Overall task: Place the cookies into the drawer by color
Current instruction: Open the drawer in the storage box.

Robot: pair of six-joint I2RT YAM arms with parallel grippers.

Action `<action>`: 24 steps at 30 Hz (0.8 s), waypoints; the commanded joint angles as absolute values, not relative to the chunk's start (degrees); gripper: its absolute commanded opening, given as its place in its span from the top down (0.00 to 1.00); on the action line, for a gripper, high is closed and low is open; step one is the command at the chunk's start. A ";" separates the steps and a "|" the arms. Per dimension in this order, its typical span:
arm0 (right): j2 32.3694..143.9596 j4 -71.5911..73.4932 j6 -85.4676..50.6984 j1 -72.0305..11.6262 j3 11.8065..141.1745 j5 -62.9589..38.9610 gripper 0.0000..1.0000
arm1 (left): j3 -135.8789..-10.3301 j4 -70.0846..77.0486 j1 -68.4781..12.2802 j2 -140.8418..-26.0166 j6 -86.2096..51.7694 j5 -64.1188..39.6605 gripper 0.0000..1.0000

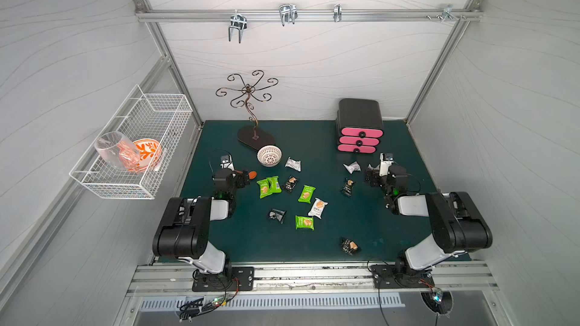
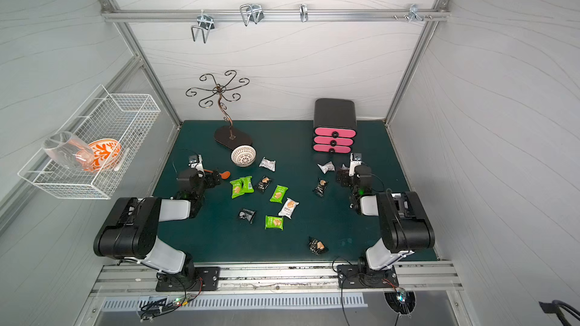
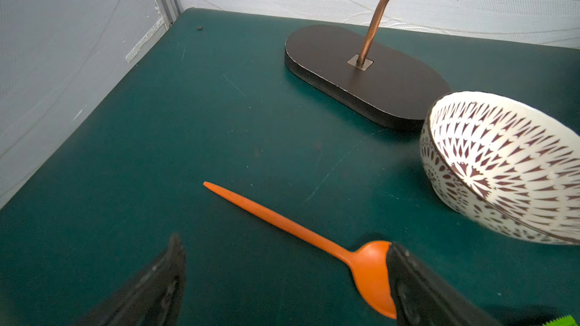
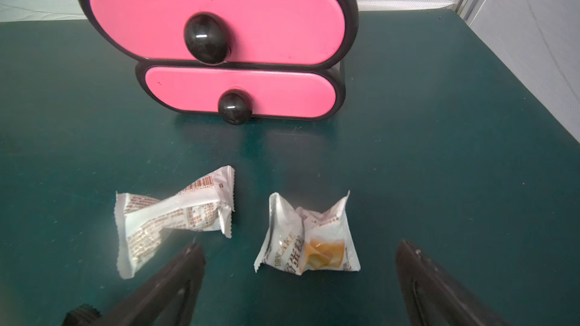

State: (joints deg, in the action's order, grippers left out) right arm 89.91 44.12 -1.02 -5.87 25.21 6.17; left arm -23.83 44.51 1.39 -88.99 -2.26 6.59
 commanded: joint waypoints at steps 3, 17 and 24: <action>89.82 45.17 -0.79 -5.62 25.31 6.36 0.01 | -24.25 47.72 1.58 -88.86 -2.37 5.96 0.00; 88.89 45.11 -0.75 -5.48 25.48 6.30 0.01 | -24.26 47.64 1.58 -88.90 -2.35 6.02 0.00; 69.80 -7.68 -22.48 -3.95 46.99 -0.95 0.01 | -24.12 48.32 1.58 -89.08 -2.34 6.03 0.00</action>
State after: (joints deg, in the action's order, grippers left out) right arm 75.44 13.23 -9.98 -4.97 40.21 4.69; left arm -23.83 44.56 1.39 -88.99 -2.26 6.59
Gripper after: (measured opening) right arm 0.989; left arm 0.996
